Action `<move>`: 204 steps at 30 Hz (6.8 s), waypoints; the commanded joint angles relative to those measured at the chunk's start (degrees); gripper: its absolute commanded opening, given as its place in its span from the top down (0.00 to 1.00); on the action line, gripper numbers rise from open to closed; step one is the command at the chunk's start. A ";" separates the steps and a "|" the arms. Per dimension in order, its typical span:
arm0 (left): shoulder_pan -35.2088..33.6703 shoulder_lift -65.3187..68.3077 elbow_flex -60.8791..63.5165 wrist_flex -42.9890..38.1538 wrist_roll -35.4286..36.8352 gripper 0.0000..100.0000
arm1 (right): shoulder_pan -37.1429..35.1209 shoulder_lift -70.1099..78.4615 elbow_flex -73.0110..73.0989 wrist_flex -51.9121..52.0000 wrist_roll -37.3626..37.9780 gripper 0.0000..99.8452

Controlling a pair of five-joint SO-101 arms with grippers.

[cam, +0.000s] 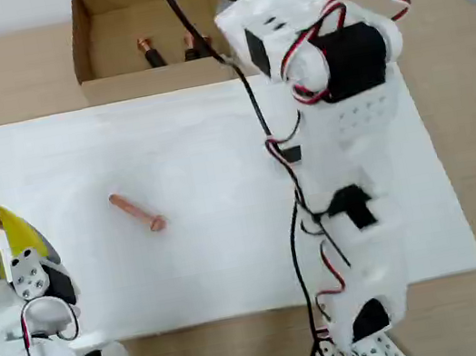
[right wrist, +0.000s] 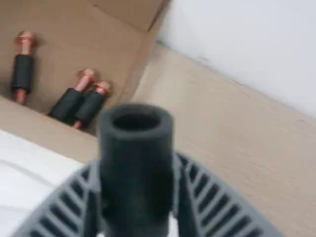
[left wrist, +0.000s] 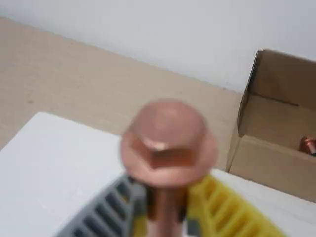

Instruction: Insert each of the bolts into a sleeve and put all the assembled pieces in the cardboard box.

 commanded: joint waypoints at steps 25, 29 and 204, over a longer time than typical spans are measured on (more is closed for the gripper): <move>13.36 0.13 0.53 -2.81 0.62 0.99 | -23.43 -84.53 112.92 -11.60 -11.25 0.99; 13.80 0.13 0.53 -8.09 2.90 0.99 | -24.57 -94.29 127.25 -26.29 -11.16 0.99; 32.62 30.55 -33.93 25.32 1.05 0.97 | -16.13 -108.53 165.76 -96.00 -17.93 0.99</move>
